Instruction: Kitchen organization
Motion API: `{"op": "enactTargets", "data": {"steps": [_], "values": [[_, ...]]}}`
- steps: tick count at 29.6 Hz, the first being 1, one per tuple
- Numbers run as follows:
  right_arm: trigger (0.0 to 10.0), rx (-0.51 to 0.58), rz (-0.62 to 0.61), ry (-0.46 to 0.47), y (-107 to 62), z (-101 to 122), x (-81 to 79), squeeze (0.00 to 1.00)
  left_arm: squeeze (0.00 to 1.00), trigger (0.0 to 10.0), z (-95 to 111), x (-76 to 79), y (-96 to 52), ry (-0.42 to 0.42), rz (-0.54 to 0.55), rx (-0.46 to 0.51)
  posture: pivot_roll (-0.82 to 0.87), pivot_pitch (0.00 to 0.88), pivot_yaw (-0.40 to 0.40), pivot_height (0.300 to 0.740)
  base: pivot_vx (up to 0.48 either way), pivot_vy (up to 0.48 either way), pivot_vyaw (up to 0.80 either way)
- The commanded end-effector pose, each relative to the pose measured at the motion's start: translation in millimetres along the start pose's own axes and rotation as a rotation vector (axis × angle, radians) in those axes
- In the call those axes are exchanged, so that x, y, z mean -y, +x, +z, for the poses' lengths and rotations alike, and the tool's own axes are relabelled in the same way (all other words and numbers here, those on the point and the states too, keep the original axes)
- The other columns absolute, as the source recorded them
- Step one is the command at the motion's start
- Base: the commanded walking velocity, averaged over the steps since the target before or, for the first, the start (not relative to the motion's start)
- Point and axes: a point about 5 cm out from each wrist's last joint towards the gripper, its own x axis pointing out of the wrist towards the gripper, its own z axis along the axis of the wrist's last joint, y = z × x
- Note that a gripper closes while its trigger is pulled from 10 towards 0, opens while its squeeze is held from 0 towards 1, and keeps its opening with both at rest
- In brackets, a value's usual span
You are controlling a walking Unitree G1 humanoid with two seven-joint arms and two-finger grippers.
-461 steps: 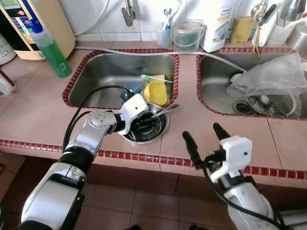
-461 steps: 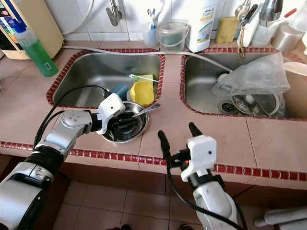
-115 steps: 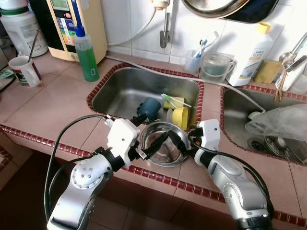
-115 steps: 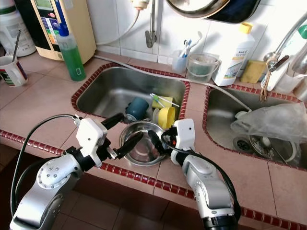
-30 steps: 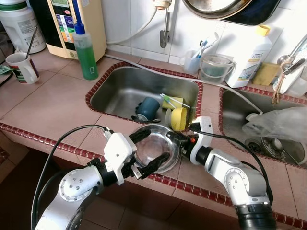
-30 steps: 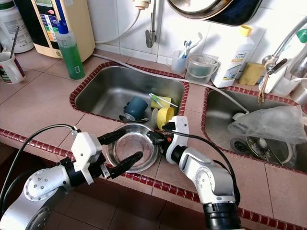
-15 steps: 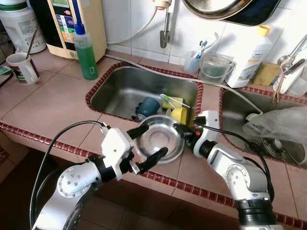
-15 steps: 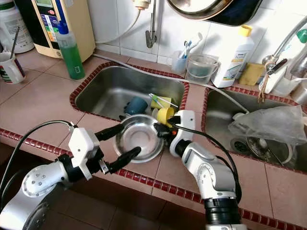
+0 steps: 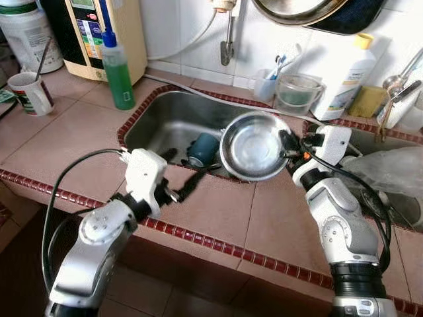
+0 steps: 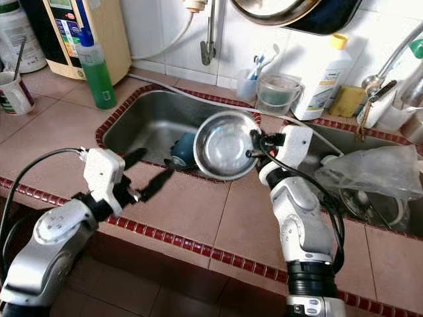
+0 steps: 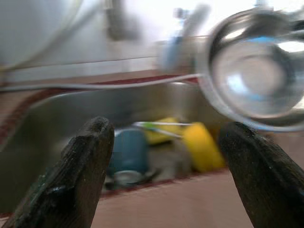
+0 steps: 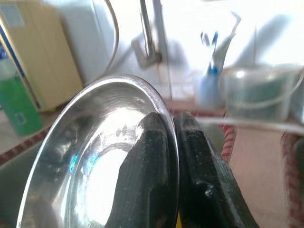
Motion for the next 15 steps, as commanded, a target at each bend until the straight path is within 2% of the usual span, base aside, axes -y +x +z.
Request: {"op": "enactTargets", "data": {"steps": [1,3,6,11,15], "values": [[10.0,0.072,0.017,-0.044,1.8,11.0,-6.2,0.00,0.00,10.0,-2.1,-2.7,5.2,-0.002,0.048,-0.020,-0.04,0.052,-0.029,0.740,0.000,0.000,0.00],[10.0,0.108,0.039,-0.078,1.0,12.7,-12.5,0.00,0.00,10.0,-3.8,-4.8,13.6,-0.047,0.099,-0.040,-0.04,0.046,-0.027,0.740,0.000,0.000,0.00],[10.0,0.120,0.057,-0.106,0.0,11.4,-15.8,0.00,0.00,10.0,-5.2,-4.8,18.5,-0.082,0.116,-0.051,-0.04,0.046,-0.027,0.740,0.000,0.000,0.00],[10.0,0.136,0.071,-0.161,-2.2,7.2,-19.6,0.00,0.00,10.0,-8.3,-8.0,23.6,-0.105,0.132,-0.064,-0.05,0.035,-0.019,0.740,0.000,0.000,0.00],[10.0,0.137,0.078,-0.168,-2.9,5.4,-21.5,0.00,0.00,10.0,-7.5,-13.6,25.7,-0.113,0.152,-0.068,-0.05,0.033,-0.015,0.740,0.277,0.000,0.00]]}}
